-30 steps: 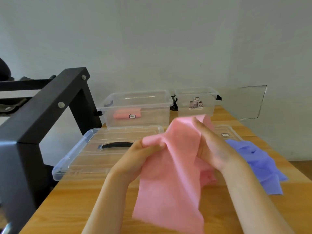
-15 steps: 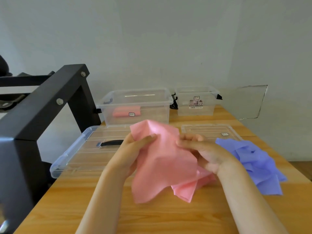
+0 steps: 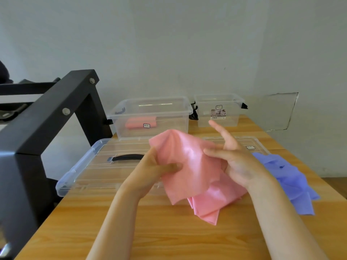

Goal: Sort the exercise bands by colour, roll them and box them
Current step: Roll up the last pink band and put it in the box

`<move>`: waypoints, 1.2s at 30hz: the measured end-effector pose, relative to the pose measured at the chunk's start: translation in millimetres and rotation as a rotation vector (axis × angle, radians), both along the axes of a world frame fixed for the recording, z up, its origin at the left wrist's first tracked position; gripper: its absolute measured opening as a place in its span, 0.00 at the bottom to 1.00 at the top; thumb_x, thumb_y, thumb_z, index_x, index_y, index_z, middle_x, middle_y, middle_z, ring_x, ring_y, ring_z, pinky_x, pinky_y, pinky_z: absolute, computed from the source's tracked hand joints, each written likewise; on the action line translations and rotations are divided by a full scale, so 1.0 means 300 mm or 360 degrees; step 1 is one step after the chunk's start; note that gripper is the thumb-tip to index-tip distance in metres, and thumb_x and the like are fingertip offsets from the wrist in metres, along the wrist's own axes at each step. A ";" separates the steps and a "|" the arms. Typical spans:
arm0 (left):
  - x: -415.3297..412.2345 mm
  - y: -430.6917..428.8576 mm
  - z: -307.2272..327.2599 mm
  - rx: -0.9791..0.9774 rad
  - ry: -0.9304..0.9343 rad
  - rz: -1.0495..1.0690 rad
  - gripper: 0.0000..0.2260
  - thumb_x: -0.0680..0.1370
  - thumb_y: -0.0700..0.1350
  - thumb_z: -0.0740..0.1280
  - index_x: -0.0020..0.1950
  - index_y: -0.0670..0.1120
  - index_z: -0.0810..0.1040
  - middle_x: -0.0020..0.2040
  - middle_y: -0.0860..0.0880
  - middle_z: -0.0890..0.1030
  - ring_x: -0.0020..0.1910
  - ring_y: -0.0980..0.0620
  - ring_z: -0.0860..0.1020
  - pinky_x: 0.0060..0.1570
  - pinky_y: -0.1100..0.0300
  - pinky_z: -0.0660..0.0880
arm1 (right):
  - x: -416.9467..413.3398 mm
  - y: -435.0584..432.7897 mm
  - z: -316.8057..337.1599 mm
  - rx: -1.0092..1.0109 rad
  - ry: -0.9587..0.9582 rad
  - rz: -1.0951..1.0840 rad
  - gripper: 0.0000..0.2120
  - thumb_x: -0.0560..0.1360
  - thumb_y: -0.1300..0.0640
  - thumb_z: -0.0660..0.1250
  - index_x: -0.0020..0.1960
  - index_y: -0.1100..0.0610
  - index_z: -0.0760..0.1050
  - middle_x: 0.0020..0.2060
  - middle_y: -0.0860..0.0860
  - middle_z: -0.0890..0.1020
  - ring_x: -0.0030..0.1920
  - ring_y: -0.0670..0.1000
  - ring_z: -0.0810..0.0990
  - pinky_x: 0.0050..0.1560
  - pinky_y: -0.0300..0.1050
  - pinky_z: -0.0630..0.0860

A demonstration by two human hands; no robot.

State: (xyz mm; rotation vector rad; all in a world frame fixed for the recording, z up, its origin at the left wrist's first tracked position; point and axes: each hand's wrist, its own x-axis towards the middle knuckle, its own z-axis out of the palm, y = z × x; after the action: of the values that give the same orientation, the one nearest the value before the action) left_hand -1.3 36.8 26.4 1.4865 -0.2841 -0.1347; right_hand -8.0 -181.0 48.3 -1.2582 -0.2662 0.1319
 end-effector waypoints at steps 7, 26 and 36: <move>-0.005 -0.001 0.025 -0.0129 -0.0047 0.0479 0.22 0.69 0.39 0.76 0.60 0.42 0.74 0.48 0.42 0.85 0.47 0.41 0.84 0.41 0.53 0.81 | 0.012 0.027 -0.024 -0.0152 -0.0200 -0.0226 0.16 0.74 0.70 0.66 0.47 0.51 0.85 0.46 0.50 0.85 0.49 0.52 0.82 0.52 0.44 0.75; -0.017 0.031 0.043 0.0300 -0.0309 0.0462 0.10 0.72 0.36 0.74 0.51 0.45 0.83 0.41 0.52 0.85 0.37 0.57 0.81 0.37 0.69 0.76 | 0.010 0.011 -0.020 -0.0602 -0.0311 -0.0461 0.11 0.70 0.64 0.74 0.47 0.50 0.83 0.42 0.50 0.86 0.43 0.48 0.83 0.50 0.43 0.76; -0.021 0.057 0.054 0.0500 -0.0338 0.0446 0.08 0.71 0.35 0.75 0.47 0.45 0.84 0.42 0.53 0.85 0.39 0.58 0.82 0.40 0.69 0.76 | 0.013 0.005 -0.019 -0.0976 -0.0405 -0.0526 0.12 0.69 0.61 0.76 0.46 0.45 0.83 0.48 0.43 0.84 0.52 0.47 0.81 0.57 0.44 0.77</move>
State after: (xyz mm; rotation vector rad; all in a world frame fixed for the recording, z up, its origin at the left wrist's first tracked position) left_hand -7.6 54.0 42.7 1.8407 -0.2288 0.2137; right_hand -4.3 -179.4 42.5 -1.9146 -0.2394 -0.2529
